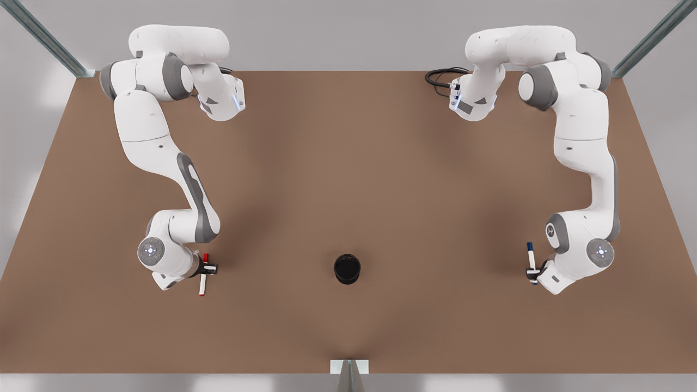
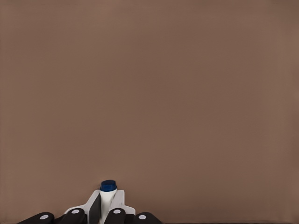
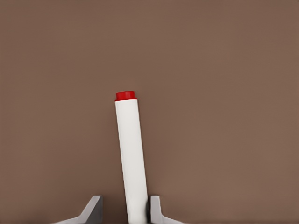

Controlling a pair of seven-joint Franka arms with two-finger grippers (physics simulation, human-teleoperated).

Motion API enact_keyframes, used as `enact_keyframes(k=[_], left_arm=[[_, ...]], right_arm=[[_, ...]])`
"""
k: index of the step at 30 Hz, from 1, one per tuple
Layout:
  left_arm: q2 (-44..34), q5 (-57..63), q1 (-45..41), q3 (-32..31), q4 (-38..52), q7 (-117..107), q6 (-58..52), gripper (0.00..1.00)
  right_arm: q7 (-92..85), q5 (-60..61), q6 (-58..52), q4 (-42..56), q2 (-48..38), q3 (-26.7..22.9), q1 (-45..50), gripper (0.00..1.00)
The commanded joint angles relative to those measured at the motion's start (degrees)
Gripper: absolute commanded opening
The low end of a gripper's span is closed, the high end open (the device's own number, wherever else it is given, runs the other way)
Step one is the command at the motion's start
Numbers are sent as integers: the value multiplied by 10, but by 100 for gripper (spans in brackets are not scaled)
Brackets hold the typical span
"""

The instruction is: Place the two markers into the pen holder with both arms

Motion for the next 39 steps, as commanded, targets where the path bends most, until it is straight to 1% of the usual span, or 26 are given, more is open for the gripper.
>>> enact_keyframes(k=[1, 2, 4, 5, 6, 7, 8, 9, 10, 11, 12, 13, 15, 16, 18, 20, 22, 24, 27, 33, 35, 36, 39], left_arm=[[-34, -8, -11, -23, 2, 20, -92, 21], [-59, -8, -11, -50, 3, 20, -124, 21], [-101, -9, -11, -125, 3, 21, -169, 21], [-110, -10, -11, -144, 4, 22, -183, 21], [-116, -10, -8, -195, 10, 19, -183, 21], [-118, -16, -12, -240, 19, 18, -176, 21], [-112, -32, -16, -286, 26, -1, -148, 21], [-103, -61, -63, -289, 36, -17, -100, 21], [-80, -71, -96, -289, 65, -40, -71, 21], [-67, -74, -114, -290, 77, -49, -27, 21], [-59, -108, -126, -290, 77, -47, 17, 21], [-46, -108, -153, -290, 78, -55, 97, 21], [-37, -129, -178, -293, 89, -72, 158, 21], [-37, -136, -183, -294, 89, -72, 185, 21], [-16, -137, -197, -294, 90, -89, 307, 21], [-7, -136, -200, -293, 90, -97, 343, 21], [30, -136, -231, -293, 105, -124, 457, 21], [39, -136, -236, -293, 130, -131, 466, 21], [44, -136, -240, -294, 132, -142, 515, 21], [63, -132, -236, -279, 141, -147, 520, 21], [78, -131, -237, -275, 155, -146, 520, 21], [80, -115, -235, -270, 147, -147, 530, 21], [78, -114, -234, -271, 81, -149, 586, 21]], right_arm=[[8, 1, 0, 0, -1, 0, 0, 46], [8, 1, 0, 0, -1, 0, 0, 45], [8, 1, 0, 0, -1, 0, 0, 42], [8, 2, 0, 0, -1, 0, 0, 42], [8, 2, 0, 1, -1, 0, 0, 42], [8, 3, 0, 2, -1, 0, 0, 39], [8, 3, 0, 2, -1, 0, 0, 38], [8, 4, 0, 2, -1, 0, 0, 37], [8, 4, 0, 2, 0, 0, 0, 36], [9, 4, 0, 2, 0, 0, 0, 36], [9, 4, 1, 1, 0, 0, 0, 36], [8, 4, 1, 1, 0, 0, 0, 31], [9, 4, 0, 2, 0, 0, 0, 22], [9, 4, 0, 2, -1, 0, 0, 21], [9, 4, -1, 2, -3, 0, 5, 21], [13, 4, -6, 0, -23, 7, 7, 21], [11, 0, -9, -1, -47, 8, 8, 21], [6, -1, -9, -2, -65, 15, 8, 21], [7, -17, -9, -6, -102, 30, 10, 21], [13, -17, 8, -12, -134, 71, 10, 21], [13, -17, 27, -14, -134, 73, 17, 21], [13, -17, 38, -14, -135, 74, 22, 21], [13, -17, 64, -13, -145, 84, 30, 21]])
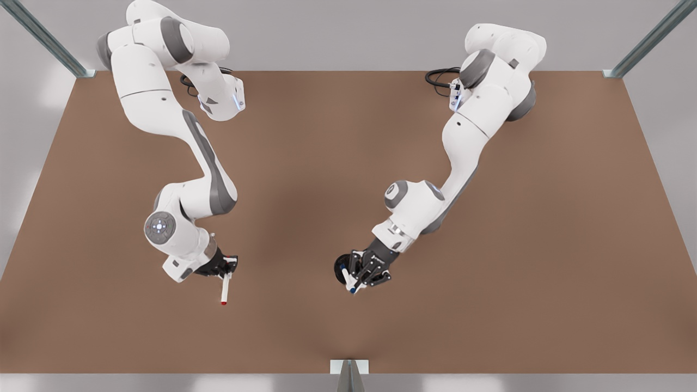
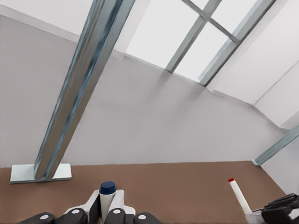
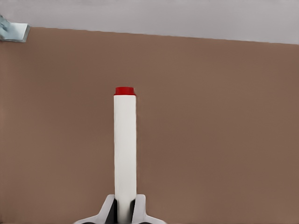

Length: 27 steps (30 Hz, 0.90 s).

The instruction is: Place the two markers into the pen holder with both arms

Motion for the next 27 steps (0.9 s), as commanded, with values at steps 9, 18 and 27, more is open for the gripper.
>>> enact_keyframes(k=[9, 18, 27], left_arm=[[-2, 57, 19, 0, -79, -38, 103, 21], [-17, 117, 51, -7, -140, -40, 104, 100], [-163, 399, 393, -166, 3, -49, -897, 100]], right_arm=[[25, -8, 210, -31, -48, 74, -8, 21], [8, -57, 645, -83, -8, 99, 61, 21], [7, -106, 645, 37, 97, 99, 173, 21]])
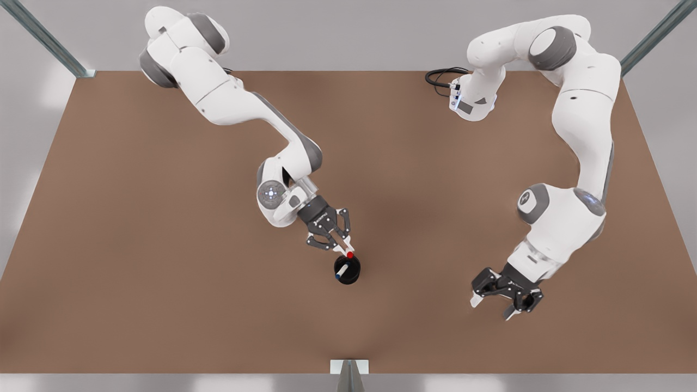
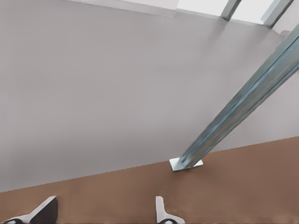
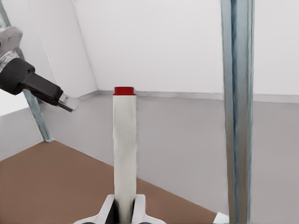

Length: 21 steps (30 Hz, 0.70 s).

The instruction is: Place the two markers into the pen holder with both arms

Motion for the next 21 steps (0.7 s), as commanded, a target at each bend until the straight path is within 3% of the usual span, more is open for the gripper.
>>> enact_keyframes(k=[1, 4, 5, 6, 7, 10, 13, 17, 21], left_arm=[[-30, 112, 14, 1, 3, -73, -457, 100], [-69, 109, 17, -3, 8, -186, -497, 100], [-91, 75, -15, 34, 8, -187, -494, 100], [-140, -47, -111, 193, 3, -184, -470, 100], [-165, -96, -154, 254, -15, -184, -458, 100], [-167, -134, -224, 342, -45, -186, -419, 100], [-131, -124, -224, 342, -36, -186, -403, 100], [-240, -133, -219, 343, -43, -69, -459, 100], [-214, -132, -225, 341, -40, -49, -463, 100]], right_arm=[[-1, -22, 38, 46, 34, -4, 31, 21], [-1, -39, 38, 87, 65, -64, 75, 21], [-1, -45, 38, 82, 65, -76, 77, 21], [-3, -53, 38, 82, 65, -82, 77, 21], [-3, -53, 38, 81, 65, -92, 79, 21], [-3, -59, 38, 63, 58, -94, 76, 21], [-3, -77, 38, 44, 50, -94, 61, 21], [-3, -70, 38, 39, 61, -99, 54, 21], [-2, -65, 38, 40, 74, -99, 59, 21]])
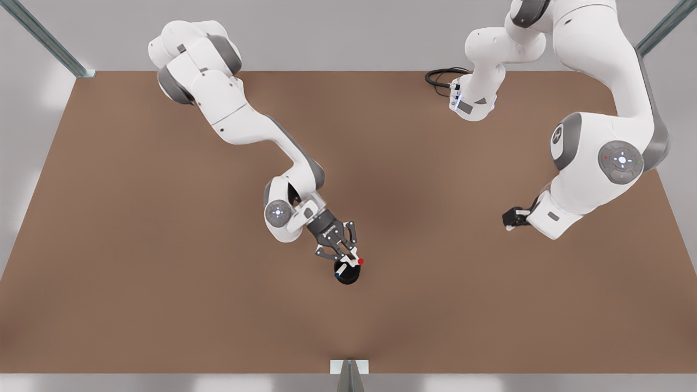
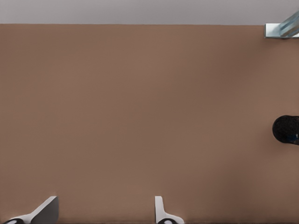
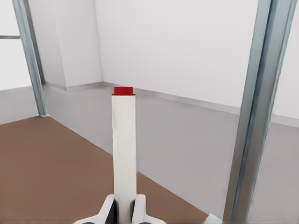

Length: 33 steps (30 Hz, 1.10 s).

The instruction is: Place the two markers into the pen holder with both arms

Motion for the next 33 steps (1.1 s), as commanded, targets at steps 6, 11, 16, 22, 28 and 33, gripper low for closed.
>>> enact_keyframes(k=[6, 11, 16, 22, 28, 33], left_arm=[[43, 4, 0, 0, 3, 34, -19, 100], [56, 3, 0, -1, 4, 34, -19, 100], [68, 3, 0, -1, 5, 30, -19, 100], [76, 3, 0, -1, 7, 30, -14, 100], [81, 2, 0, -1, 7, 29, -14, 100], [84, 2, 0, -1, 7, 29, -7, 100]], right_arm=[[-8, 4, -2, 20, 42, -6, -3, 21], [-8, 4, -2, 38, 75, -21, 9, 21], [-8, 1, -1, 38, 96, -23, 12, 21], [-8, 0, 0, 38, 105, -33, 19, 21], [-8, -1, 0, 57, 120, -38, 25, 21], [-8, -4, 1, 54, 113, -36, 24, 21]])
